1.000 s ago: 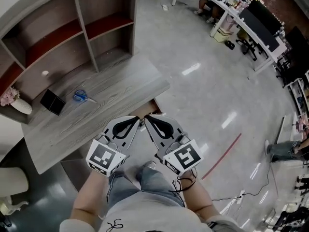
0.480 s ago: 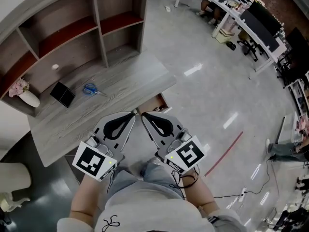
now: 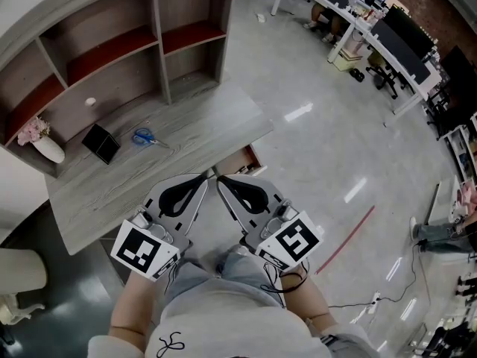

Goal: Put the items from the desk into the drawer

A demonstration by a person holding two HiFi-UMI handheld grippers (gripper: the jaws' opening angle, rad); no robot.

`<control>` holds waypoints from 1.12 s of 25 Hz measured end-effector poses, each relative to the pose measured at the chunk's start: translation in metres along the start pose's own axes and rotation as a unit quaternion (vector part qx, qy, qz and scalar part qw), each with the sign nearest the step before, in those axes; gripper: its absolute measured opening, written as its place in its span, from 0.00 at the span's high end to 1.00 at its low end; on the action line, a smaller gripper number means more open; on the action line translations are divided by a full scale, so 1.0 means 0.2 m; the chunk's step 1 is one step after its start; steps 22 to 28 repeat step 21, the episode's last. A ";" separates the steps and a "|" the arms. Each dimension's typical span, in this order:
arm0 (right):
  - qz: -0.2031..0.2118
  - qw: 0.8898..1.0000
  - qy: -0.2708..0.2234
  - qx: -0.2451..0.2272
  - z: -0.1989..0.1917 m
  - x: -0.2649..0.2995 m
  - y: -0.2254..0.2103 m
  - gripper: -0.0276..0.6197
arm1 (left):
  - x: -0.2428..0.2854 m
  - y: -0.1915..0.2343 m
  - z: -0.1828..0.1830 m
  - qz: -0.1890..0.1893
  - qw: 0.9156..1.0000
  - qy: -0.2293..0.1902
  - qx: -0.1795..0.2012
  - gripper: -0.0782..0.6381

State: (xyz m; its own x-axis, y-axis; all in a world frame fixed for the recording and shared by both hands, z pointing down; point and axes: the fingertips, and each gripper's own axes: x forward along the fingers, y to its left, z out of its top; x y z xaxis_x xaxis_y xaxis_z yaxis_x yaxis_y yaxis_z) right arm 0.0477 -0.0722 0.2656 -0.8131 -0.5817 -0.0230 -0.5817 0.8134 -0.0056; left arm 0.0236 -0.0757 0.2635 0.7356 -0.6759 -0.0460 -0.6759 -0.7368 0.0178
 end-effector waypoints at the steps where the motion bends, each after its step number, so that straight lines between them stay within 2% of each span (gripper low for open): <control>1: -0.001 1.000 0.000 0.000 0.00 -0.01 0.00 0.95 | 0.00 0.00 0.01 -0.001 1.000 -0.003 0.000 0.88; 10: -0.013 1.000 -0.009 -0.010 0.04 -0.06 0.01 0.95 | -0.01 -0.07 0.08 -0.012 1.000 -0.022 -0.006 0.88; 28: -0.027 0.999 -0.021 -0.009 0.08 -0.09 0.04 0.95 | -0.04 -0.10 0.11 -0.020 1.000 -0.019 0.004 0.88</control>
